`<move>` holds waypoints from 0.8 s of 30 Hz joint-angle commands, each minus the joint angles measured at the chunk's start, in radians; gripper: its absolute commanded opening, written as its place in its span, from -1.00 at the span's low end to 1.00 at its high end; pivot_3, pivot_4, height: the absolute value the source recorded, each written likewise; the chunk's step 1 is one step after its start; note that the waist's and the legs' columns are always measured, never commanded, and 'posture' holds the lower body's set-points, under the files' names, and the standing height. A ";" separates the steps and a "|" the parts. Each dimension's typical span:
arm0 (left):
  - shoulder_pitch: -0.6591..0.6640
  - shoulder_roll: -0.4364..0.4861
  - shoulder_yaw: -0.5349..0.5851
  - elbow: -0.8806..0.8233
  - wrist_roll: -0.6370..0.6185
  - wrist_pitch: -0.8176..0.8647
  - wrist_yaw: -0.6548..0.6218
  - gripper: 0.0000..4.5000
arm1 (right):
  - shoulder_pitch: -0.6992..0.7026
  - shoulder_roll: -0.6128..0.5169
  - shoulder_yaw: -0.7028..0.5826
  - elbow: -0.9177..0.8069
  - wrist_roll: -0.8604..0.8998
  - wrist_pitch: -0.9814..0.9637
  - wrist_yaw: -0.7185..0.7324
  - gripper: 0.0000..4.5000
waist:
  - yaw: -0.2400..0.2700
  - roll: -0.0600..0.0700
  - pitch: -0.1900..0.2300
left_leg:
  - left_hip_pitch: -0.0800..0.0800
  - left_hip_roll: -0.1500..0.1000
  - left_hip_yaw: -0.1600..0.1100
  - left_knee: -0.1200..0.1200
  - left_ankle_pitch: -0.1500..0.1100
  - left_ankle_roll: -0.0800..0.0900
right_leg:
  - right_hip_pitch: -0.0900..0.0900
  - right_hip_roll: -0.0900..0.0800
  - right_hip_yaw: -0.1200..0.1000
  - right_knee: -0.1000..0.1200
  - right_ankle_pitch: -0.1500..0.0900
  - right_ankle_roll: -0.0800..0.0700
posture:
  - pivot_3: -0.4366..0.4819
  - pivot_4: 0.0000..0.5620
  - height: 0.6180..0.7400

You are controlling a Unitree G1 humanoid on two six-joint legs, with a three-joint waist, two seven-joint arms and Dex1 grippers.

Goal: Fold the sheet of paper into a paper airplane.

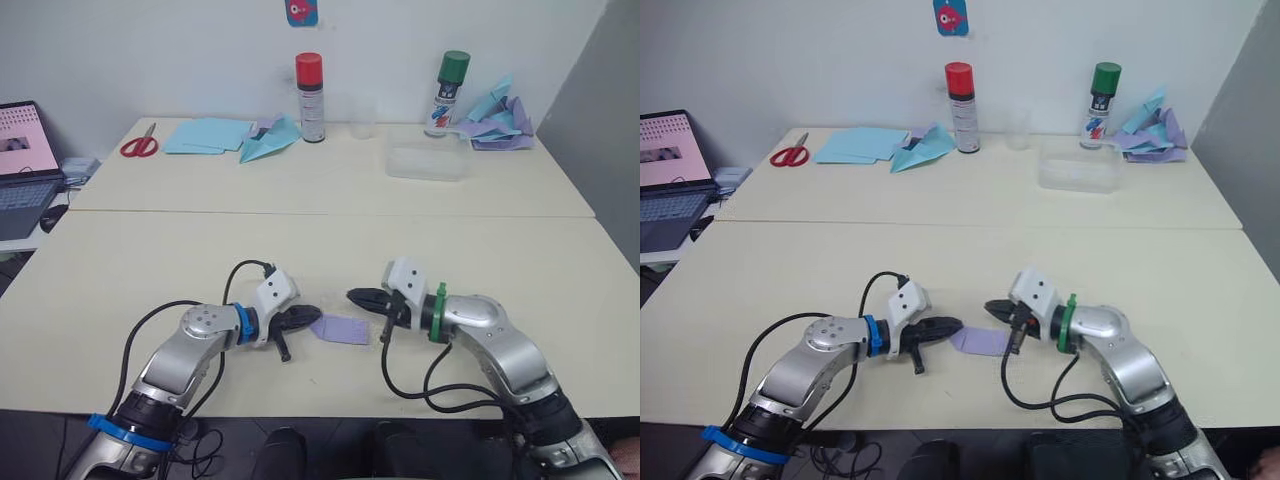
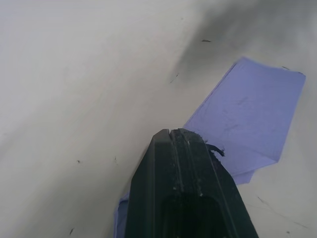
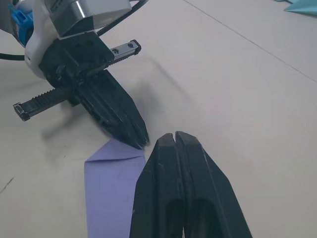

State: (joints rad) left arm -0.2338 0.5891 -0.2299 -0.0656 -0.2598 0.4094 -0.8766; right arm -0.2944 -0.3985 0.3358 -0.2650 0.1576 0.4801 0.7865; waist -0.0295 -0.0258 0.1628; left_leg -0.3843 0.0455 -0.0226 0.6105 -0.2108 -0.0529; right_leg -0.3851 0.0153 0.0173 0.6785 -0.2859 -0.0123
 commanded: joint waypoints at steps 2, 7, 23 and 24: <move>0.018 -0.019 0.026 0.017 -0.003 0.016 0.018 -1.00 | 0.005 -0.023 0.078 0.030 -0.043 0.052 0.009 -0.99 | 0.001 0.000 0.000 | -0.002 0.000 0.000 0.000 0.000 0.000 | -0.001 0.000 0.000 0.000 0.000 0.000 | -0.05 -0.47 1.00; 0.025 -0.079 0.063 -0.058 -0.069 0.002 0.012 -1.00 | -0.016 -0.054 0.135 0.089 -0.109 0.034 0.017 -0.99 | 0.000 -0.002 0.003 | -0.005 0.000 0.000 0.000 0.000 0.000 | -0.004 0.000 -0.001 0.000 0.001 0.001 | -0.05 -0.47 1.00; 0.104 -0.003 0.096 0.114 0.092 -0.055 0.146 -1.00 | -0.014 -0.071 0.131 0.088 -0.111 0.049 0.023 -0.99 | -0.001 -0.003 0.003 | -0.001 0.000 0.000 -0.001 0.000 0.000 | -0.002 0.001 -0.001 0.000 0.000 0.001 | -0.05 -0.47 1.00; 0.112 0.009 0.107 0.118 0.084 -0.058 0.143 -1.00 | -0.013 -0.071 0.132 0.087 -0.110 0.051 0.023 -0.99 | -0.002 -0.003 0.003 | -0.001 0.000 0.000 -0.001 0.000 0.000 | -0.002 0.001 -0.001 0.000 0.000 0.000 | -0.05 -0.47 1.00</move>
State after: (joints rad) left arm -0.1589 0.5475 -0.1805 -0.0611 -0.2424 0.3220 -0.7873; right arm -0.3275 -0.4472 0.4633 -0.1945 0.0661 0.4959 0.8063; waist -0.0320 -0.0290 0.1662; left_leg -0.3838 0.0460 -0.0228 0.6092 -0.2108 -0.0529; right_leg -0.3870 0.0162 0.0166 0.6785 -0.2877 -0.0153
